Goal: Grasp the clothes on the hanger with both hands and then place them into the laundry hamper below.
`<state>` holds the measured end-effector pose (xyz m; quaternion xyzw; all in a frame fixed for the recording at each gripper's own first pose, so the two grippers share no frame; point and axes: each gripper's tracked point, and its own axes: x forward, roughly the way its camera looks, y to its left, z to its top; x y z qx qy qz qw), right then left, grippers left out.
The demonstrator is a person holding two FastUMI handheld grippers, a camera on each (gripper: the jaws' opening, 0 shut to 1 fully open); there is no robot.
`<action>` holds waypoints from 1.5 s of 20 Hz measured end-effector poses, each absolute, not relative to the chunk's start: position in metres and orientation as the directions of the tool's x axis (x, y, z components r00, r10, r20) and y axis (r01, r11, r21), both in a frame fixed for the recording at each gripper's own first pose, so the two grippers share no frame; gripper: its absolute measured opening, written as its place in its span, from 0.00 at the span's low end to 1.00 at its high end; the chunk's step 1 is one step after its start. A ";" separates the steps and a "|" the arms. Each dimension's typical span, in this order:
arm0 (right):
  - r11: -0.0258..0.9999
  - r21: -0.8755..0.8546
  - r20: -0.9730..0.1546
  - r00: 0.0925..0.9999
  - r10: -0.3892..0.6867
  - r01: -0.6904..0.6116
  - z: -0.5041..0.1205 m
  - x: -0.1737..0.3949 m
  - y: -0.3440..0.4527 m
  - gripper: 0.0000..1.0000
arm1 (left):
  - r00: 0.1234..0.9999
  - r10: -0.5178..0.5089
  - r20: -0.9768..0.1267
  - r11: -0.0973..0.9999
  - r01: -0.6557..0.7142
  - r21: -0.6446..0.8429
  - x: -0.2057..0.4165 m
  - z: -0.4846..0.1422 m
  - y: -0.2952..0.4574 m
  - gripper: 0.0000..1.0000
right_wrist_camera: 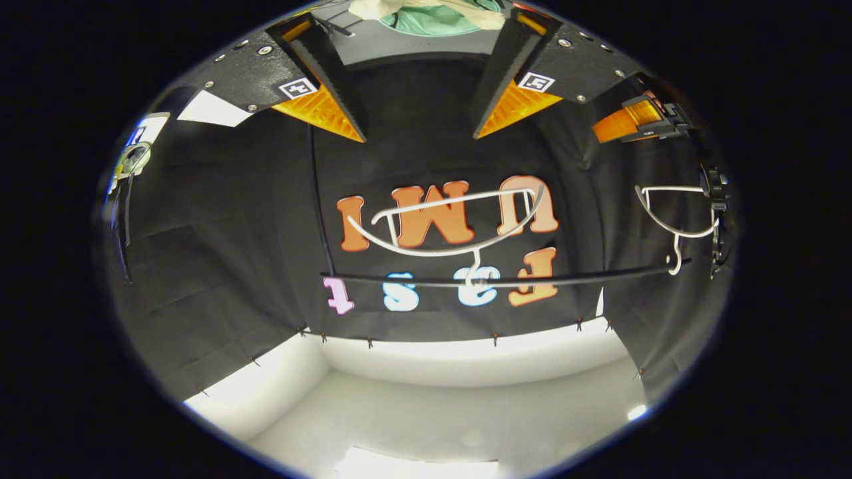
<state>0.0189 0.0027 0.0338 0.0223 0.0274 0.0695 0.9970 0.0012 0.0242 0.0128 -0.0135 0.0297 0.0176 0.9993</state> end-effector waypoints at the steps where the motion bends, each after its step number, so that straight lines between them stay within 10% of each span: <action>1: 0.990 0.044 -0.047 0.990 0.136 -0.134 0.036 0.019 0.000 0.93 | 0.998 0.035 -0.057 0.999 -0.036 -0.020 0.001 0.015 0.024 0.94; 30: 0.993 0.070 -0.014 0.995 0.097 -0.096 0.045 0.020 -0.017 0.94 | 0.993 0.094 0.076 0.995 -0.095 0.014 -0.002 0.057 0.034 0.97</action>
